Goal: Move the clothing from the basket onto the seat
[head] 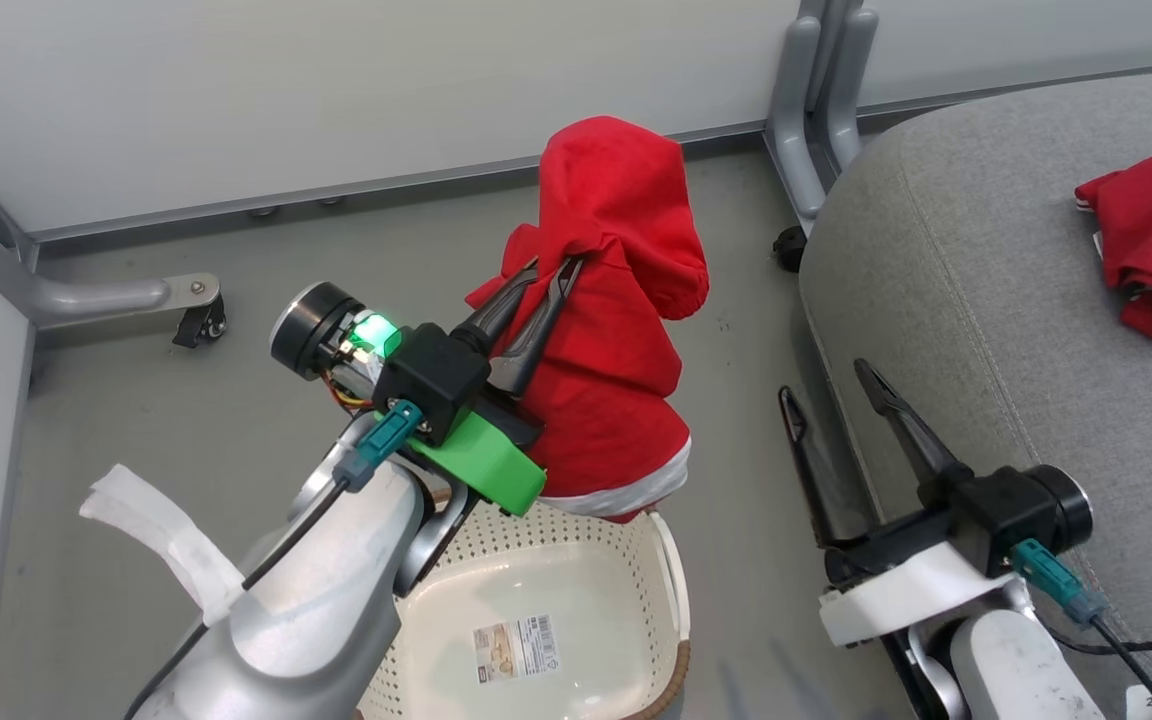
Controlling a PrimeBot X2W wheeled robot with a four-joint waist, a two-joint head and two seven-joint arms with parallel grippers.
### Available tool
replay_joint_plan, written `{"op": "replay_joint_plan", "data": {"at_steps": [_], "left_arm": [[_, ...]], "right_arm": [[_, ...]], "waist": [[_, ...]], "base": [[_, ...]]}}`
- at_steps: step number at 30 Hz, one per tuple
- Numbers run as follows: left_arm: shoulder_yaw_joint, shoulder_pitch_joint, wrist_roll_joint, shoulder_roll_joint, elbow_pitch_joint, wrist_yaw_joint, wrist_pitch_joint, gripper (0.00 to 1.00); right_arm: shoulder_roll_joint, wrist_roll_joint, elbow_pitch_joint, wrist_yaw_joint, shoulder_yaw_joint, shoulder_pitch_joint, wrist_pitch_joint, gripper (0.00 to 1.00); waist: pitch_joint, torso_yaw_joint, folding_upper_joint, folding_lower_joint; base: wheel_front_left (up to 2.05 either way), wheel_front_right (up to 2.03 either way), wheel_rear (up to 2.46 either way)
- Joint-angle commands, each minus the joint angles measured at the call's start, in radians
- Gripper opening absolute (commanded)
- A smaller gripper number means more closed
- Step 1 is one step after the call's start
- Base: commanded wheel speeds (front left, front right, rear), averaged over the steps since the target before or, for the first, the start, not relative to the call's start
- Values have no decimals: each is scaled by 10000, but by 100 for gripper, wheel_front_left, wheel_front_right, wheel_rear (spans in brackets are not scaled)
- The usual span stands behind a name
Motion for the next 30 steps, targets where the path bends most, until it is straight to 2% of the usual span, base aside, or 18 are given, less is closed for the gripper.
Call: {"op": "replay_joint_plan", "data": {"at_steps": [1,7,13,30], "left_arm": [[-15,124,-82,60,-74,34,27,0],[-114,62,-74,57,-171,35,44,0],[-256,-106,-92,-15,-258,-9,41,0],[-775,-267,-161,-303,-574,-132,-16,0]], "right_arm": [[-26,43,-109,-14,185,-165,-22,100],[-30,186,-299,-14,1312,-770,-24,100],[-27,177,133,-14,2177,-1561,-24,100],[-31,947,2215,-14,3234,-2969,-24,100]], "waist": [[12,10,93,1],[68,66,93,1],[167,220,93,1],[549,516,93,1]], "base": [[0,0,0],[0,0,0],[0,0,0],[0,0,0]]}}
